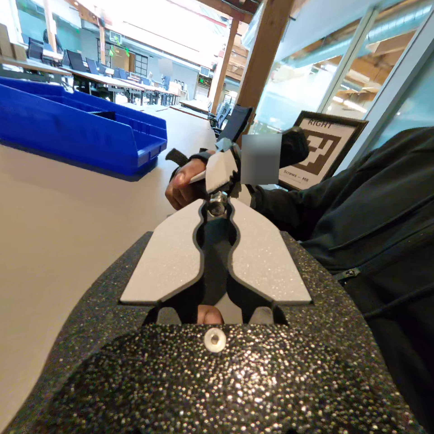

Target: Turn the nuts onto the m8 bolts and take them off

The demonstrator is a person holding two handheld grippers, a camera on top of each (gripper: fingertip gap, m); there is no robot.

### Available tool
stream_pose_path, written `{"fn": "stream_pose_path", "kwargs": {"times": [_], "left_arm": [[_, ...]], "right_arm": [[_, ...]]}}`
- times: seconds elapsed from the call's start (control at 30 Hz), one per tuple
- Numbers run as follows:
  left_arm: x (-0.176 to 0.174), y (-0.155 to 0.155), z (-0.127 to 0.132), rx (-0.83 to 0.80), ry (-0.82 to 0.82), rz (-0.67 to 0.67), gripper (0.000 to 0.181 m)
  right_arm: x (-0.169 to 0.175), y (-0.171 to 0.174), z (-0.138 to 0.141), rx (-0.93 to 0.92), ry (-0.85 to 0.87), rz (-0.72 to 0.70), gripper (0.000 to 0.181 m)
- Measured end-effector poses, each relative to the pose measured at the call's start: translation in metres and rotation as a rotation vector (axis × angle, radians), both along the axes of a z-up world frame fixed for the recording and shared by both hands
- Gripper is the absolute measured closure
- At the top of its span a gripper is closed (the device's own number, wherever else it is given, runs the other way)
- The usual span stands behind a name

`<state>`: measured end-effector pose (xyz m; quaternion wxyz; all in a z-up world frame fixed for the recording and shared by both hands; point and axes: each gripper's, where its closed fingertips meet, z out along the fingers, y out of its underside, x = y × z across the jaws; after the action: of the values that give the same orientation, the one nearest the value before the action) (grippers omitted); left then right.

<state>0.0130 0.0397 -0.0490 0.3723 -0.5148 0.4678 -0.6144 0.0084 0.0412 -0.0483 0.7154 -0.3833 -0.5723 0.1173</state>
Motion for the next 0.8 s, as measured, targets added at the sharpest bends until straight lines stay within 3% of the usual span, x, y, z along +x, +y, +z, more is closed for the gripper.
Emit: {"fn": "stream_pose_path", "kwargs": {"times": [0.13, 0.3, 0.47, 0.67, 0.8], "left_arm": [[-0.001, 0.002, 0.01, 0.186, -0.048, 0.087, 0.166], [0.001, 0.004, 0.012, 0.389, -0.048, 0.178, 0.166], [0.0, 0.0, 0.017, 0.433, -0.077, 0.181, 0.166], [0.002, 0.0, 0.01, 0.378, -0.033, 0.15, 0.166], [0.001, -0.001, -0.001, 0.062, 0.006, 0.017, 0.166]], "right_arm": [[-0.001, 0.002, 0.003, -0.196, 0.07, 0.045, 0.146], [0.0, 0.002, 0.007, -0.452, 0.149, 0.116, 0.147], [0.003, 0.005, 0.01, -0.559, 0.194, 0.133, 0.159], [0.003, 0.002, 0.008, -0.436, 0.146, 0.122, 0.166], [0.002, 0.001, 0.0, -0.071, 0.02, 0.023, 0.166]]}}
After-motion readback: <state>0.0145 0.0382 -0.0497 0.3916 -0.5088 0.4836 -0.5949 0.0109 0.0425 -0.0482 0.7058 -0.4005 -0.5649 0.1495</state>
